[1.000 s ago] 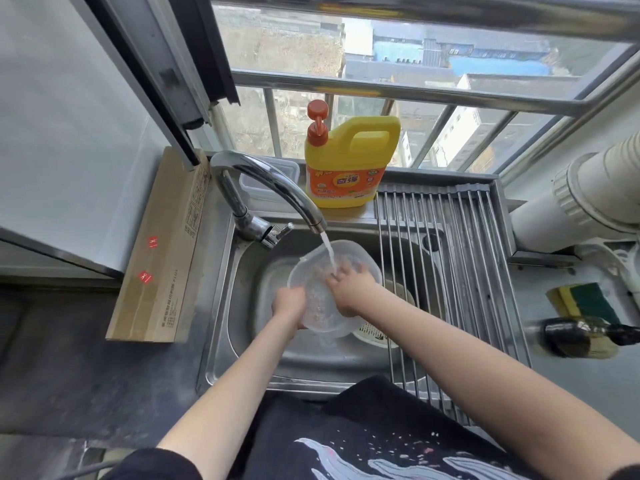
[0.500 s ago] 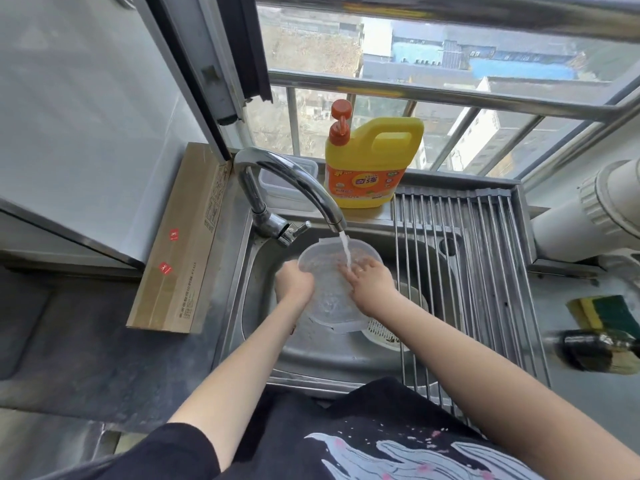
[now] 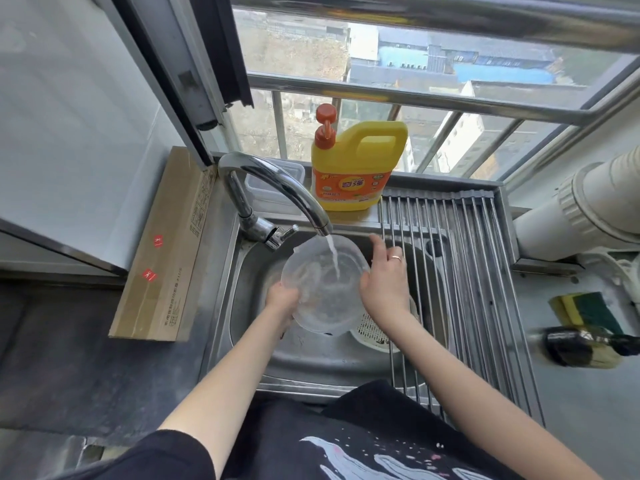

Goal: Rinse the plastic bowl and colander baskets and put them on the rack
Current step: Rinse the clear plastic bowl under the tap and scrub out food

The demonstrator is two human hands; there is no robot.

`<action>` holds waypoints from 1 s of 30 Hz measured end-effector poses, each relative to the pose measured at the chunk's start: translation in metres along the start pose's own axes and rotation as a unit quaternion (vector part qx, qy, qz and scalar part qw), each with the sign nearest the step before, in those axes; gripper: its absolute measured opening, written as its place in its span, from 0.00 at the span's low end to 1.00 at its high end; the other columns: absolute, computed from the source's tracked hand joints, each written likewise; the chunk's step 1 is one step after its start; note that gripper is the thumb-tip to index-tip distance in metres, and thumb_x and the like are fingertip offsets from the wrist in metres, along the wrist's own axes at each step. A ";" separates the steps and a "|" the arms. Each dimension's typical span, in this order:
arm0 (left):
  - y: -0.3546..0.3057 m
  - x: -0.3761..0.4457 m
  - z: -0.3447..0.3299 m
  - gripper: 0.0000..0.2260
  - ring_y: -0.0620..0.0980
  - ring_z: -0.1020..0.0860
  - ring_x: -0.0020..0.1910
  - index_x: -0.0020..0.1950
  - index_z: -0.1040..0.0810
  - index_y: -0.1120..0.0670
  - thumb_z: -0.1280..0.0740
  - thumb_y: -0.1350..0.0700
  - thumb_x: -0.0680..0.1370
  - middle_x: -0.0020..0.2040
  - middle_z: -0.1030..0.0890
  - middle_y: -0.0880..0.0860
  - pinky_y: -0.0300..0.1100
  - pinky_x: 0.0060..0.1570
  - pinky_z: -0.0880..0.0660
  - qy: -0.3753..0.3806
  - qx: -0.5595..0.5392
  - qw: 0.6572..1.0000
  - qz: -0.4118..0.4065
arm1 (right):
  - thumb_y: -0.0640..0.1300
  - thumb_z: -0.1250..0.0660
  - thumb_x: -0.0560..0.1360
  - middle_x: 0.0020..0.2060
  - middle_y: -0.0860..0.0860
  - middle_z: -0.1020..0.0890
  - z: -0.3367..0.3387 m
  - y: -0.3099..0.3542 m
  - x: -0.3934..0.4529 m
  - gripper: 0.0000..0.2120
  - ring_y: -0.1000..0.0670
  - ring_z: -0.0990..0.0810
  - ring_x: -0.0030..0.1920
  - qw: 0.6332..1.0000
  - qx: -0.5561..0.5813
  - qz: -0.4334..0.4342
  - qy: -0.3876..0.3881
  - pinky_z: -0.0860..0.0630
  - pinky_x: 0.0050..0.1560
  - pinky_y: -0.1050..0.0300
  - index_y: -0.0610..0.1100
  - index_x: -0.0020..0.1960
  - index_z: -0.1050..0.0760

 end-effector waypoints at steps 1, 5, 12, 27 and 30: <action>0.002 -0.004 -0.006 0.17 0.56 0.21 0.37 0.52 0.22 0.59 0.40 0.75 0.71 0.37 0.19 0.57 0.42 0.30 0.21 0.025 -0.042 0.999 0.014 | 0.37 0.43 0.77 0.59 0.41 0.27 -0.005 -0.004 0.003 0.24 0.39 0.25 0.52 0.998 0.012 -0.041 0.043 0.28 0.44 0.49 0.51 0.71 0.38; 0.013 0.000 -0.015 0.21 0.55 0.22 0.39 0.61 0.26 0.66 0.42 0.78 0.71 0.42 0.20 0.58 0.44 0.34 0.21 0.082 -0.056 0.995 0.026 | 0.36 0.47 0.78 0.54 0.39 0.21 -0.007 0.017 0.006 0.20 0.37 0.22 0.53 0.989 -0.074 -0.006 0.127 0.27 0.44 0.49 0.44 0.69 0.36; -0.026 -0.006 0.014 0.16 0.64 0.23 0.57 0.58 0.22 0.64 0.41 0.53 0.80 0.57 0.21 0.66 0.47 0.53 0.27 -0.088 0.265 0.954 -0.110 | 0.39 0.41 0.77 0.58 0.40 0.23 0.010 0.057 -0.001 0.24 0.38 0.22 0.57 0.985 -0.111 0.030 0.126 0.24 0.50 0.48 0.38 0.72 0.39; -0.051 0.007 -0.013 0.21 0.57 0.18 0.44 0.42 0.23 0.56 0.38 0.39 0.77 0.39 0.21 0.54 0.41 0.35 0.27 0.108 0.416 0.889 -0.157 | 0.42 0.38 0.76 0.32 0.50 0.22 -0.005 0.006 0.029 0.13 0.48 0.25 0.33 0.985 0.093 -0.010 0.147 0.31 0.29 0.59 0.49 0.35 0.23; -0.026 0.004 -0.010 0.21 0.52 0.19 0.45 0.56 0.22 0.52 0.32 0.38 0.73 0.51 0.20 0.53 0.45 0.30 0.20 0.201 0.358 0.911 -0.039 | 0.45 0.33 0.76 0.32 0.51 0.22 -0.022 0.008 0.033 0.06 0.53 0.26 0.30 0.970 0.103 0.004 0.220 0.32 0.26 0.63 0.46 0.43 0.18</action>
Point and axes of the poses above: each hand's wrist, its own x-axis towards the middle knuckle, its own z-axis out of the back of the hand, y = z × x, the point moved 10 cm from there along x, towards the middle knuckle
